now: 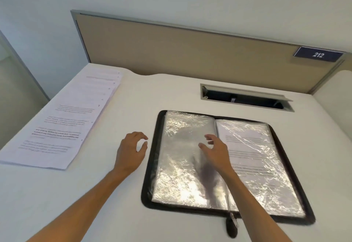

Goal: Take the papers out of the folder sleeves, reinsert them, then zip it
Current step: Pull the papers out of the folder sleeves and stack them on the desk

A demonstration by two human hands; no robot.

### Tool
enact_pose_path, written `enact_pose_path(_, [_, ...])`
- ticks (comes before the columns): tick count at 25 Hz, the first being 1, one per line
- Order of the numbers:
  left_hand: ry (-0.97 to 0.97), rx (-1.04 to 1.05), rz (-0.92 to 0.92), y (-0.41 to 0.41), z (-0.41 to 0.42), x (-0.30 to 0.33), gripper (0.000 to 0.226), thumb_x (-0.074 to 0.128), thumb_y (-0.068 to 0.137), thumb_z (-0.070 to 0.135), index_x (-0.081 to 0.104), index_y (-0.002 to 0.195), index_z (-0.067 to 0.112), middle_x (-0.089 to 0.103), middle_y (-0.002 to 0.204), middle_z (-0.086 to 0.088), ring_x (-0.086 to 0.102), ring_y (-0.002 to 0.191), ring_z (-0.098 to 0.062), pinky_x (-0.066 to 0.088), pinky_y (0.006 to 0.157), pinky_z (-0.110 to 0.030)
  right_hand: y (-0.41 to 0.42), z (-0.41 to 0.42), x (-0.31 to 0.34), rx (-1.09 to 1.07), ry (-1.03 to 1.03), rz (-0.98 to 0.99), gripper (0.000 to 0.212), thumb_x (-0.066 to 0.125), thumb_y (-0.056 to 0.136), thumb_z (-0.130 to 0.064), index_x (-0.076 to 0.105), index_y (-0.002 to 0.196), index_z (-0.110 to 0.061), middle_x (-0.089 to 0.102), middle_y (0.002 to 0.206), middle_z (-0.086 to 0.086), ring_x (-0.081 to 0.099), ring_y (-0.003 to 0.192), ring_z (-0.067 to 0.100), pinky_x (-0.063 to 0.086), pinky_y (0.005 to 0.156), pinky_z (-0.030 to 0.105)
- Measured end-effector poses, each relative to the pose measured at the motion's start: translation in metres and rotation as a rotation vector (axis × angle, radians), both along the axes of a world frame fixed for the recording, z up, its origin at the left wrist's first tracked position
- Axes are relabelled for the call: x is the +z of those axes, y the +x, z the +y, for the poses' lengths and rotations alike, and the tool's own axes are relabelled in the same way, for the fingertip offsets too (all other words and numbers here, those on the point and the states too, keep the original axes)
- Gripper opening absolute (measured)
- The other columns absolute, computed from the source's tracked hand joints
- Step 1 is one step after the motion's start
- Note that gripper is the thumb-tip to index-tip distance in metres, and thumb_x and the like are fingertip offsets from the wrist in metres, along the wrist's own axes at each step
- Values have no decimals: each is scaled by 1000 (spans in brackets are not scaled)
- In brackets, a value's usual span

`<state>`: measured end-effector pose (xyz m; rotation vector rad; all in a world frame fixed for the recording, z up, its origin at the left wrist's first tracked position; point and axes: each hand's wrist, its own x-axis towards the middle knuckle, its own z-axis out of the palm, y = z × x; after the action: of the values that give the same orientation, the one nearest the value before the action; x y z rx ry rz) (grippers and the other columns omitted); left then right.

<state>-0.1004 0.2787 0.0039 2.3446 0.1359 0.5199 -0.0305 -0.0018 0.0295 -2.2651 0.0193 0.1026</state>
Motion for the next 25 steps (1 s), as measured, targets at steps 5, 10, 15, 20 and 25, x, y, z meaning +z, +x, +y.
enact_pose_path(5, [29, -179, 19, 16, -108, -8, 35, 46, 88, 39, 67, 105, 17, 62, 115, 5, 54, 112, -14, 42, 98, -36, -35, -118, -16, -273, -255, 96, 78, 62, 90, -46, 27, 151, -12, 24, 158, 14, 26, 144, 31, 28, 113, 46])
enact_pose_path(10, [260, -268, 201, 26, -183, -16, 67, 27, 87, 65, 54, 133, 24, 43, 148, 3, 33, 139, -20, 24, 112, -42, -66, -174, -36, -300, -236, 140, 110, 65, 87, -50, -9, 154, -5, 20, 160, 16, 28, 145, 32, 32, 112, 41])
enact_pose_path(15, [103, -292, 355, 34, -253, 24, 84, 26, 83, 82, 43, 142, 24, 42, 149, 3, 36, 137, -17, 26, 112, -40, -66, -164, -21, -220, -140, -234, 75, 61, 93, -16, 19, 155, -26, 67, 120, -13, 65, 97, 17, 49, 92, 36])
enact_pose_path(20, [-96, -186, 507, 66, -291, 63, 82, 71, 75, 60, 40, 142, 24, 59, 127, 2, 58, 115, -21, 48, 92, -37, -75, -121, -7, 162, -91, -324, 32, 55, 96, -19, 57, 127, -23, 70, 107, -7, 64, 98, 11, 51, 90, 36])
enact_pose_path(25, [-264, -52, 460, 73, -241, 67, 28, 68, 76, 4, 67, 102, 16, 70, 99, -4, 67, 86, -19, 57, 77, -35, -72, -122, -1, 70, 193, -353, 25, 60, 95, -20, 67, 117, -27, 69, 110, -19, 60, 107, -2, 47, 97, 25])
